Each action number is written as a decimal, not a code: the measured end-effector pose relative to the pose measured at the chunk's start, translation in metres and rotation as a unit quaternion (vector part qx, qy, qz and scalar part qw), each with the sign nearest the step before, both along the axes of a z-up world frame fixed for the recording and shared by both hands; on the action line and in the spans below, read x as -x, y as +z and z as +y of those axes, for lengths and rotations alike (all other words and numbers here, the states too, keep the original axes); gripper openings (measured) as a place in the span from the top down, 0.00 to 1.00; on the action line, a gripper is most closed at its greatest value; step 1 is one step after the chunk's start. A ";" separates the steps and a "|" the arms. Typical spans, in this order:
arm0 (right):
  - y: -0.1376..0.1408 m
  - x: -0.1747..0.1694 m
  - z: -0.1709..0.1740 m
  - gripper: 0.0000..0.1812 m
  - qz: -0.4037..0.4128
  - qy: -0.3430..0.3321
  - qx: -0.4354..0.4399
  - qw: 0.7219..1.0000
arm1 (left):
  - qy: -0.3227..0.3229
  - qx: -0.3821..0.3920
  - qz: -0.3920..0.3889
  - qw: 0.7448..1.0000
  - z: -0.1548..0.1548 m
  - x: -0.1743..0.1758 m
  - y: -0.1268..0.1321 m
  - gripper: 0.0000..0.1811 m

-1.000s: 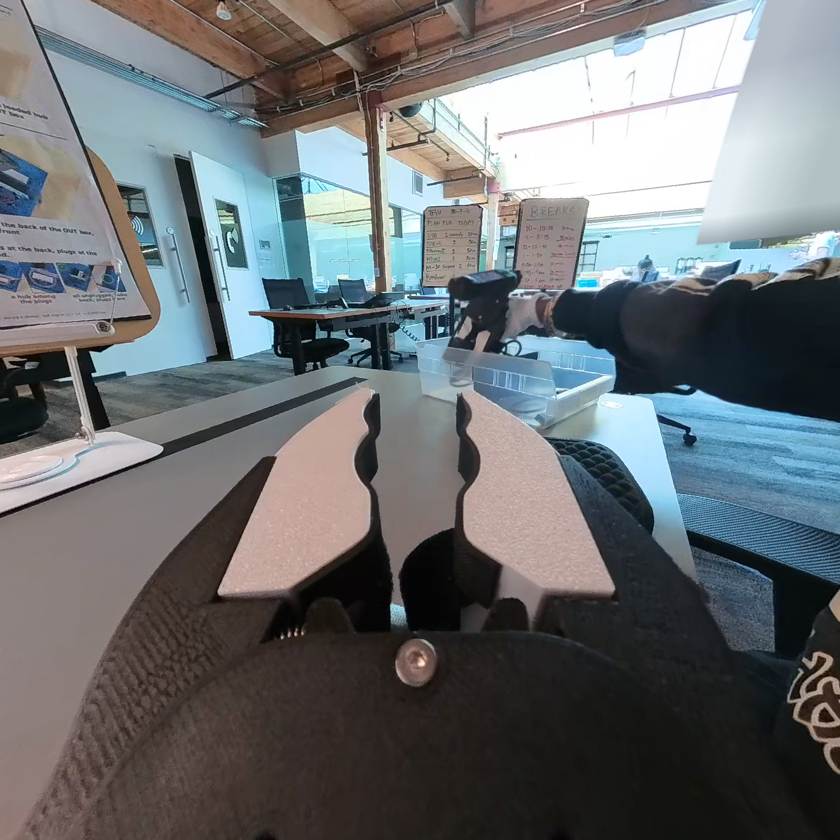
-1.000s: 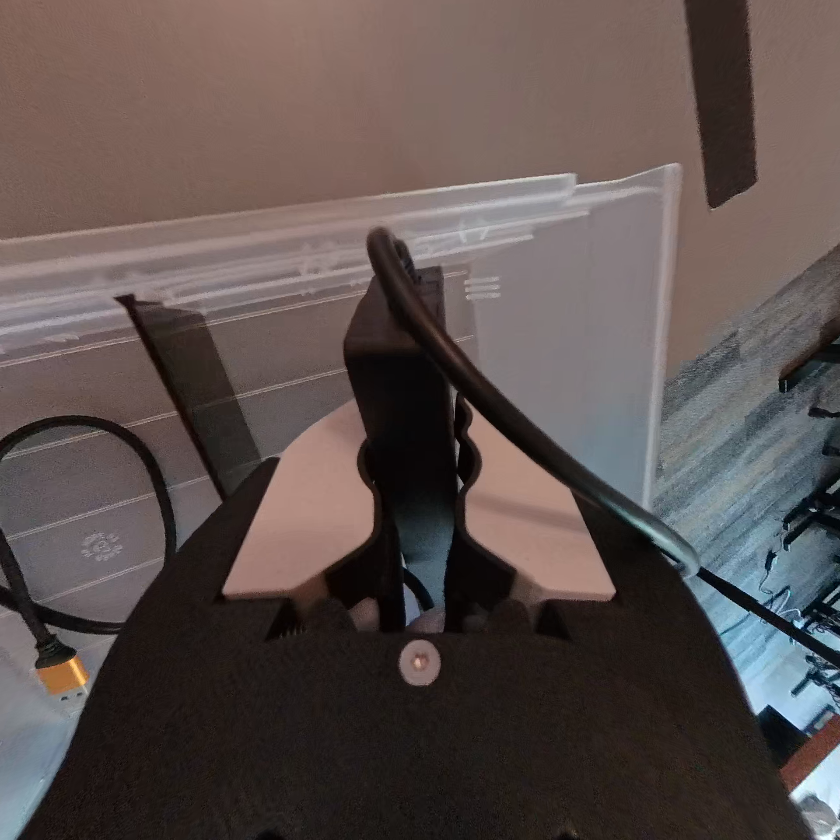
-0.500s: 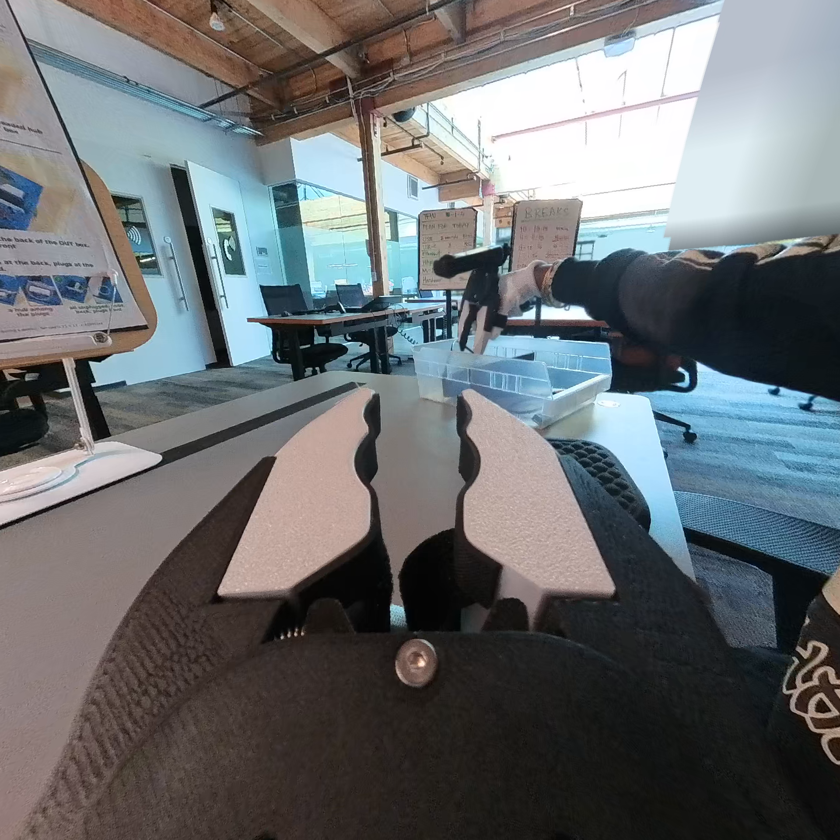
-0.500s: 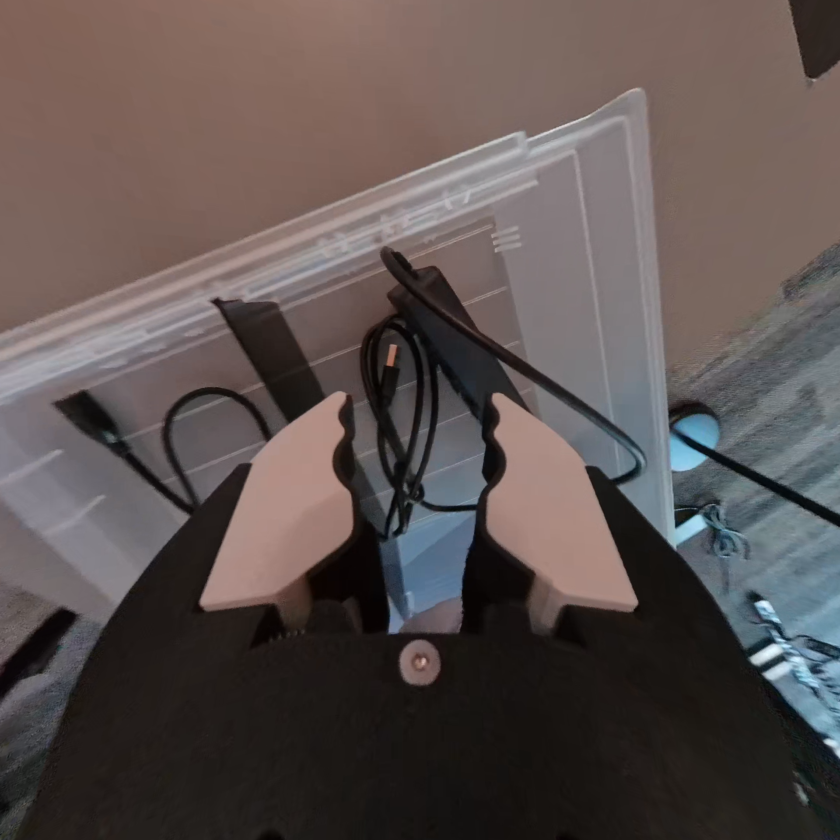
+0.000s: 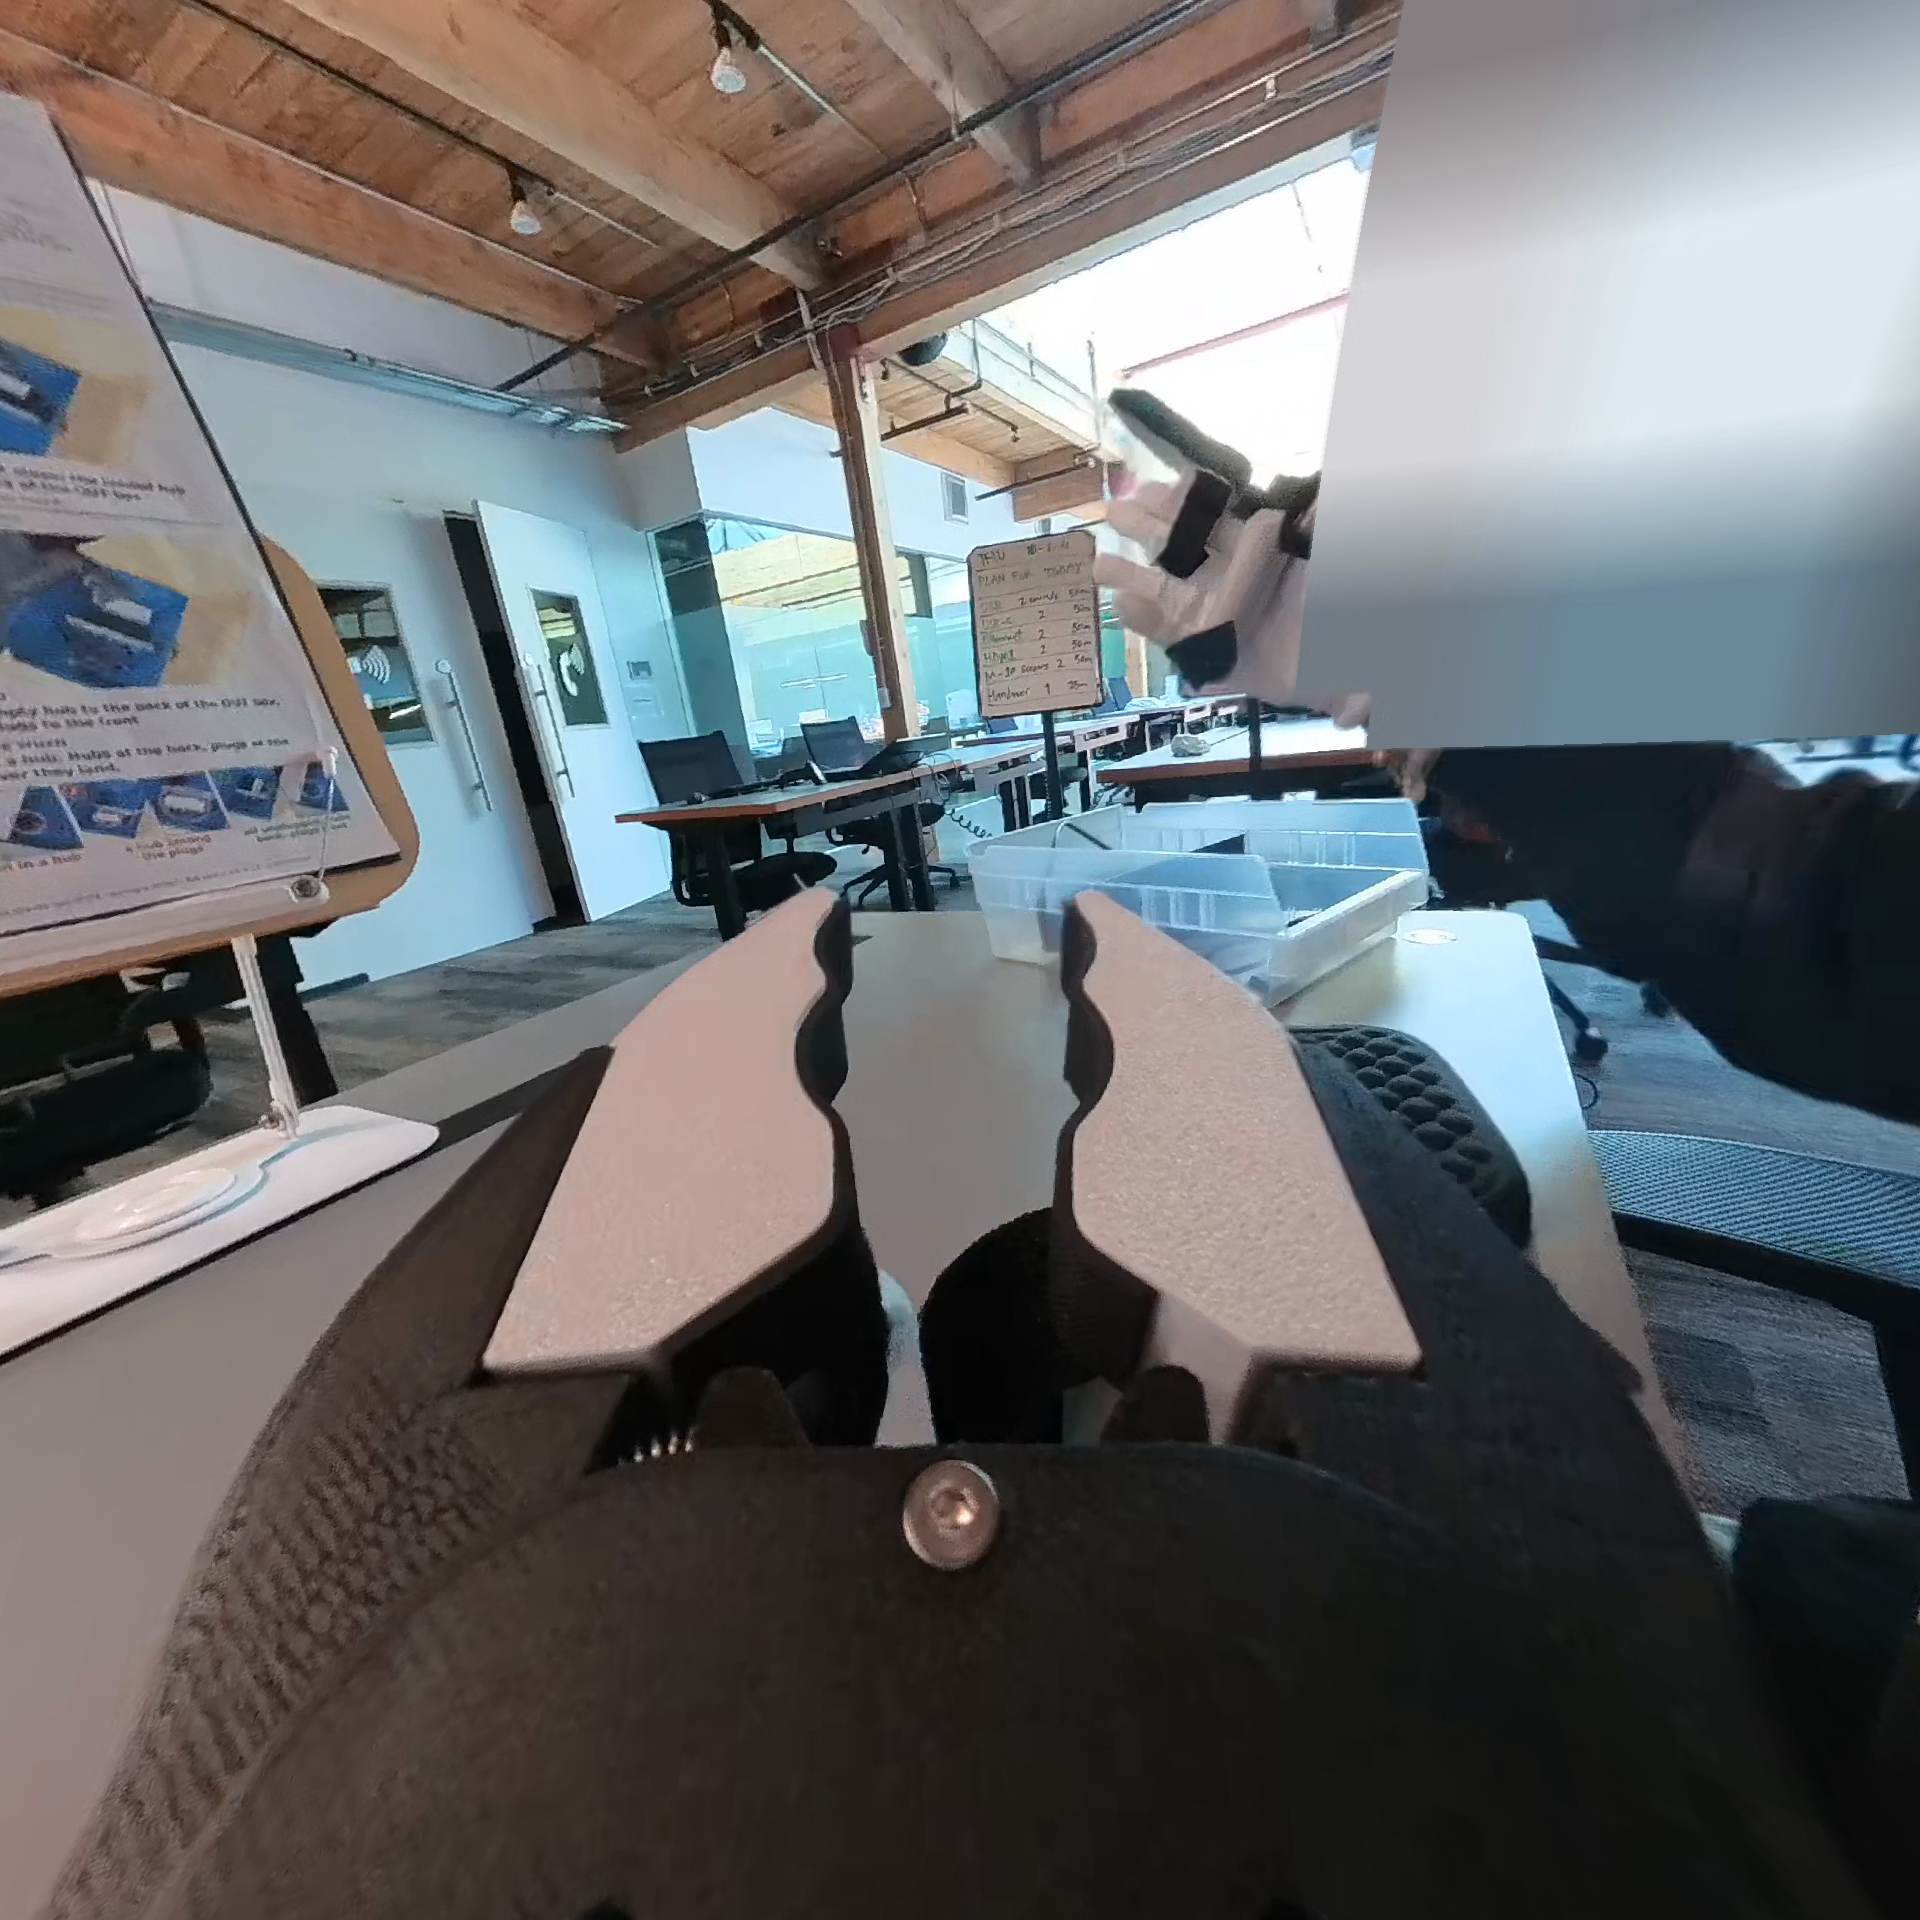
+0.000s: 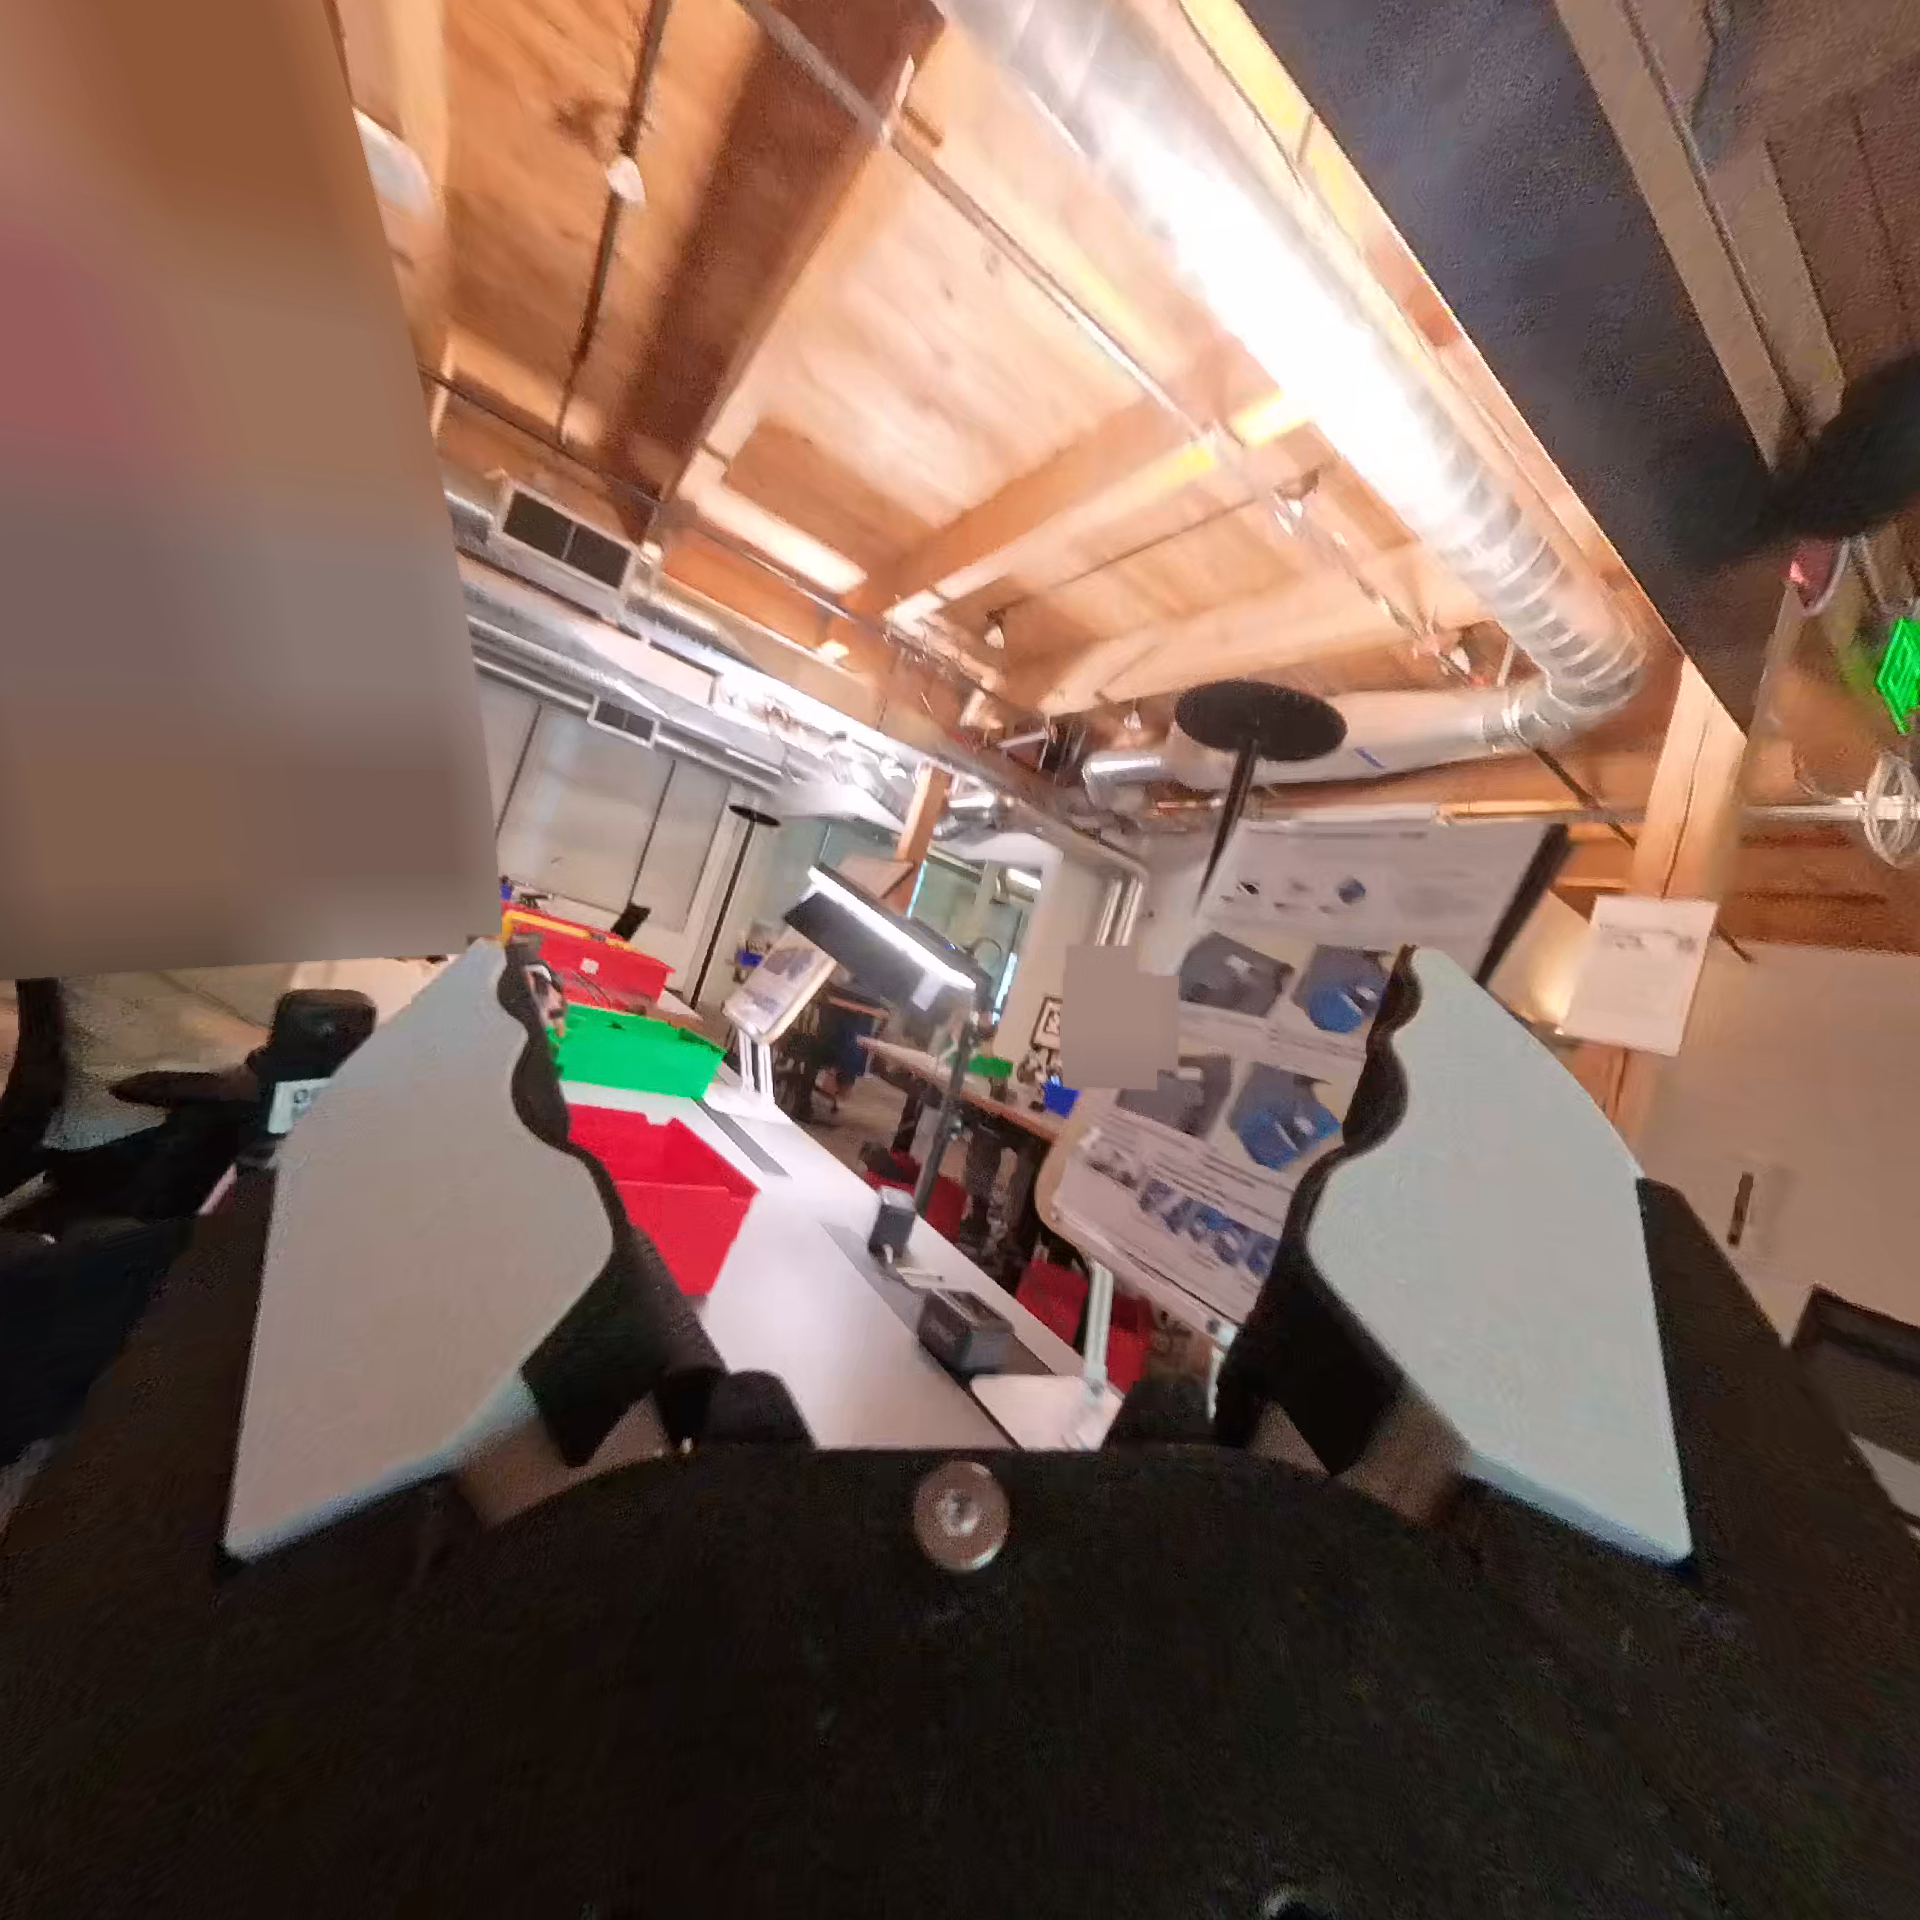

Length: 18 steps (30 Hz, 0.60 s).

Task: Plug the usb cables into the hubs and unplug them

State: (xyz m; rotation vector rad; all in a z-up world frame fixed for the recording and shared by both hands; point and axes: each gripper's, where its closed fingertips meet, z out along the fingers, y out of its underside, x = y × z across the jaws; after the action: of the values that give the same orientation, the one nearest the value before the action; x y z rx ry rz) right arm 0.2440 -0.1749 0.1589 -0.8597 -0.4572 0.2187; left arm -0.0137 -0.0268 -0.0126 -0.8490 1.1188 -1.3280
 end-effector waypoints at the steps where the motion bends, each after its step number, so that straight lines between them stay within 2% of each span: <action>1: -0.005 0.016 -0.002 0.20 0.000 0.002 -0.007 1.000 | -0.005 -0.004 -0.005 1.000 -0.003 0.002 0.002 0.78; 5: -0.032 0.081 -0.005 0.22 -0.015 0.018 -0.021 0.999 | -0.028 -0.023 -0.013 0.999 -0.020 0.016 0.012 0.71; 6: -0.040 0.098 -0.010 0.29 -0.025 0.033 -0.033 0.999 | -0.038 -0.032 -0.009 0.999 -0.026 0.025 0.016 0.70; 8: -0.055 0.126 -0.018 0.60 -0.013 0.074 -0.039 0.996 | -0.027 -0.055 0.008 0.998 -0.026 0.048 0.029 0.68; 9: -0.068 0.138 -0.018 0.84 -0.018 0.098 -0.015 0.995 | -0.004 -0.069 0.019 0.997 -0.019 0.063 0.036 0.68; 10: -0.081 0.151 -0.017 0.98 -0.028 0.128 0.016 0.991 | 0.028 -0.082 0.032 0.996 -0.009 0.079 0.044 0.67; 12: -0.103 0.168 -0.009 1.00 -0.035 0.175 0.075 0.981 | 0.101 -0.091 0.073 0.988 0.024 0.116 0.056 0.69; 14: -0.120 0.178 0.002 0.99 -0.046 0.171 0.085 0.980 | 0.162 -0.088 0.135 0.974 0.063 0.150 0.059 0.71; 15: -0.128 0.182 0.008 0.94 -0.052 0.167 0.089 0.981 | 0.180 -0.084 0.173 0.965 0.083 0.164 0.056 0.72; 17: -0.141 0.188 0.023 0.70 -0.043 0.164 0.103 0.980 | 0.204 -0.067 0.275 0.937 0.124 0.183 0.038 0.72; 18: -0.150 0.192 0.029 0.62 -0.046 0.170 0.120 0.977 | 0.214 -0.062 0.331 0.917 0.145 0.189 0.023 0.69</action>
State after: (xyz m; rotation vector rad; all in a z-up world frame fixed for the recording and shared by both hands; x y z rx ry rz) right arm 0.0516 -0.1458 0.0086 -1.0279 -0.6753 0.5596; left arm -0.2032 0.1181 0.0102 -1.4112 1.4039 -0.5981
